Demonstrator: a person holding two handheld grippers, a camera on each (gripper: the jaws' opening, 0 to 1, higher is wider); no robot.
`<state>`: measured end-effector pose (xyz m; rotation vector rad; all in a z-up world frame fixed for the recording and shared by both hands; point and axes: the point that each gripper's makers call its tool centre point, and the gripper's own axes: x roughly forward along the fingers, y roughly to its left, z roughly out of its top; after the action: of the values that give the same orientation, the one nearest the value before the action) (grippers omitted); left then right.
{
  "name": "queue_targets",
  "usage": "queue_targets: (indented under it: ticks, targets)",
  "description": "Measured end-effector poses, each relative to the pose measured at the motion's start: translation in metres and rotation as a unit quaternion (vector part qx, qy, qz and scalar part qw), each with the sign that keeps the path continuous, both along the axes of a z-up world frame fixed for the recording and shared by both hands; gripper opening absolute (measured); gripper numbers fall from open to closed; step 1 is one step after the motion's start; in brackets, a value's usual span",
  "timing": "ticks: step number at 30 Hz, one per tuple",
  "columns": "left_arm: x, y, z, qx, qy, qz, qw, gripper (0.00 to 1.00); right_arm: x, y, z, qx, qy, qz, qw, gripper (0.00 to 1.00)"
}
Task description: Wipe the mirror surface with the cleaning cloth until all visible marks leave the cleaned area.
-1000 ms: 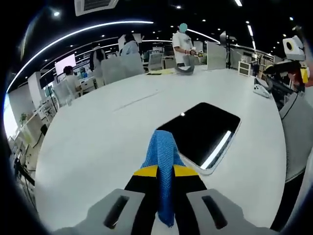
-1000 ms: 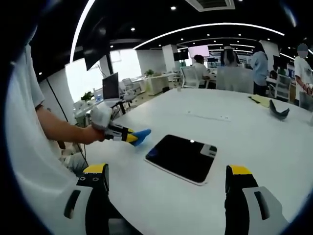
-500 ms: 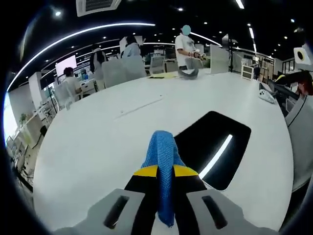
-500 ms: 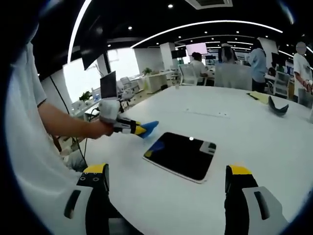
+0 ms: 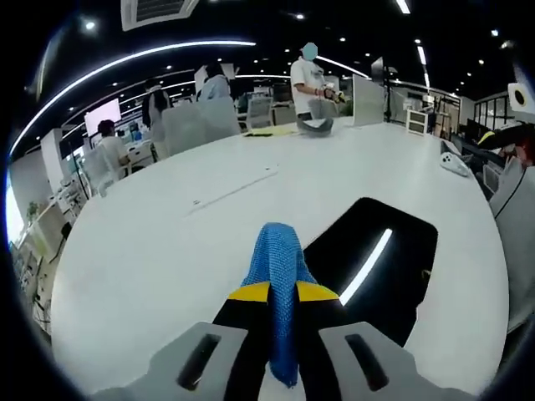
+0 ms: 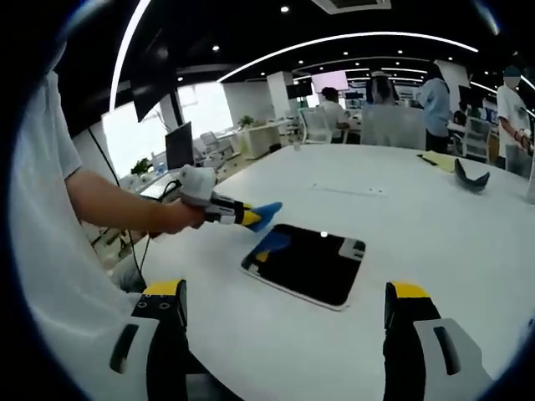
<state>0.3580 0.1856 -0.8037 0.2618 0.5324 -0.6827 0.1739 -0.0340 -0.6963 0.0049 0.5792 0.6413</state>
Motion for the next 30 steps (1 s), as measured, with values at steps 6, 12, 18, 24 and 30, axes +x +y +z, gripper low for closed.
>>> queue_targets:
  ticks: [6,12,18,24,30]
  targets:
    - [0.011,-0.003,0.001,-0.001,-0.003,0.001,1.0,0.07,-0.001,-0.005,-0.002,-0.002,0.005,-0.006,1.0,0.98]
    - [0.013,-0.014,-0.004,0.006,0.0,-0.018,0.9998,0.07,0.002,-0.007,-0.001,0.001,0.004,-0.014,0.9999,0.98]
    - [0.021,-0.019,-0.013,0.013,0.007,-0.026,0.9996,0.07,0.0,-0.007,-0.005,0.002,0.009,-0.015,0.9998,0.98]
    - [0.032,-0.018,-0.016,0.005,0.015,-0.007,0.9999,0.07,0.0,-0.007,-0.007,0.003,0.013,-0.016,0.9998,0.98]
    - [0.027,-0.018,-0.042,0.031,0.037,-0.018,0.9987,0.07,0.001,-0.007,-0.006,0.001,0.013,-0.014,0.9998,0.98]
